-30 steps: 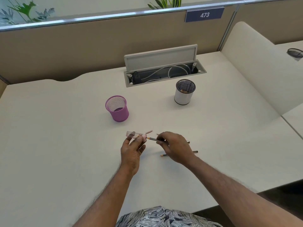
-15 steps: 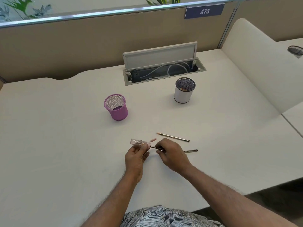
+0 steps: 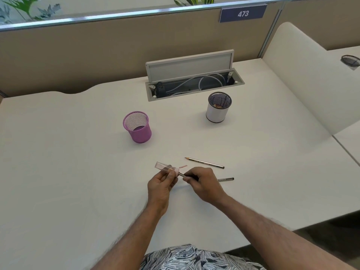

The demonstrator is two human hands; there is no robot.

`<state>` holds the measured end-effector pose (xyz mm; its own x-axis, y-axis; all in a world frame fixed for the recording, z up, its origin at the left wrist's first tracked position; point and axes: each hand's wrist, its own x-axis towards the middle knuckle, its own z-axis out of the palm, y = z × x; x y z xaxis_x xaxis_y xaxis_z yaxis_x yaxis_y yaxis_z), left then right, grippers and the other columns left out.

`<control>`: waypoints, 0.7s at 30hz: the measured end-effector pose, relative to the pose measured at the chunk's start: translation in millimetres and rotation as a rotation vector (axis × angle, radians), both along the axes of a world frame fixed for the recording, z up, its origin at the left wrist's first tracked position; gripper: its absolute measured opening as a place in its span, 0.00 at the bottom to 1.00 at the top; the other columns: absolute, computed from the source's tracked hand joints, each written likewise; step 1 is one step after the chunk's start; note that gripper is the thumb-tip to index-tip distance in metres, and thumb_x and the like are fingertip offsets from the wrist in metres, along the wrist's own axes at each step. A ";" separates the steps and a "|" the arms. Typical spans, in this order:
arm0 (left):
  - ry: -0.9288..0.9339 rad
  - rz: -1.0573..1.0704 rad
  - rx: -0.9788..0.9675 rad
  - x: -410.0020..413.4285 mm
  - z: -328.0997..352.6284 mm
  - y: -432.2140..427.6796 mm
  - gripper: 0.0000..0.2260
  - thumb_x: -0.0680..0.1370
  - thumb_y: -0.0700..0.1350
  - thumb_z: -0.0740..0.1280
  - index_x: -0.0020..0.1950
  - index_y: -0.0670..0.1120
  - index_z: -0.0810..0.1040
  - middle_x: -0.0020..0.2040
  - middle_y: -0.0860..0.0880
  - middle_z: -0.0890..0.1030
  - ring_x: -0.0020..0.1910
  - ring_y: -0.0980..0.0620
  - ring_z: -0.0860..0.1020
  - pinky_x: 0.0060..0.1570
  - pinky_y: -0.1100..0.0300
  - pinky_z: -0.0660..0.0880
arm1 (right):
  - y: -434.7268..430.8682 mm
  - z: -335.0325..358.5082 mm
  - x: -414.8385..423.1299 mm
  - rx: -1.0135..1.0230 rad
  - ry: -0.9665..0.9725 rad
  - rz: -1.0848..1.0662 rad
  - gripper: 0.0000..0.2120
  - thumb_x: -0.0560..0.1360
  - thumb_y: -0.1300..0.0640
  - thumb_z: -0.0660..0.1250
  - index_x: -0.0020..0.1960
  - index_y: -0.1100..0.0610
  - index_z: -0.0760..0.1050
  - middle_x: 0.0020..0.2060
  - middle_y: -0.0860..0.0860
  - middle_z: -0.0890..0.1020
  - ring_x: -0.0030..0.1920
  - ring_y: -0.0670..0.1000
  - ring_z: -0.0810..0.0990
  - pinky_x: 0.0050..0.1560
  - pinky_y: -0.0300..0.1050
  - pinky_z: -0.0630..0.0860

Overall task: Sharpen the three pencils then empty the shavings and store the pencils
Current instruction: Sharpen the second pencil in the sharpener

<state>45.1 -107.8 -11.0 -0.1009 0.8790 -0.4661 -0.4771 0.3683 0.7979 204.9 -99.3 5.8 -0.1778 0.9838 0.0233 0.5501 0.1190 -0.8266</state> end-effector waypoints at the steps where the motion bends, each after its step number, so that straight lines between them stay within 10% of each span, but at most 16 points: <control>1: -0.001 -0.005 0.010 -0.4 0.2 -0.1 0.06 0.76 0.37 0.70 0.52 0.40 0.82 0.44 0.48 0.87 0.45 0.55 0.84 0.46 0.62 0.81 | -0.1 1.1 -0.1 -0.055 0.029 -0.004 0.03 0.73 0.60 0.71 0.43 0.58 0.83 0.33 0.49 0.83 0.31 0.44 0.75 0.35 0.33 0.70; 12: -0.006 -0.079 0.088 -7.3 8.1 8.4 0.14 0.63 0.49 0.78 0.46 0.45 0.86 0.47 0.45 0.86 0.46 0.52 0.83 0.47 0.61 0.80 | 11.6 16.4 3.7 -0.572 0.465 0.035 0.05 0.76 0.62 0.69 0.42 0.61 0.80 0.29 0.53 0.80 0.23 0.48 0.67 0.24 0.37 0.64; 17: -0.012 -0.051 0.098 -5.9 12.8 11.6 0.14 0.67 0.45 0.74 0.51 0.43 0.83 0.46 0.47 0.87 0.48 0.53 0.84 0.46 0.62 0.80 | 13.6 16.5 0.3 -0.378 0.226 -0.038 0.09 0.68 0.61 0.76 0.41 0.54 0.76 0.29 0.48 0.78 0.26 0.47 0.76 0.28 0.42 0.74; 21: -0.006 -0.022 0.099 -3.9 14.4 12.5 0.12 0.70 0.43 0.73 0.52 0.41 0.82 0.45 0.49 0.87 0.47 0.54 0.84 0.46 0.62 0.80 | 8.9 11.7 -3.0 0.161 -0.077 -0.073 0.08 0.68 0.60 0.76 0.38 0.55 0.76 0.32 0.47 0.78 0.32 0.47 0.74 0.33 0.43 0.71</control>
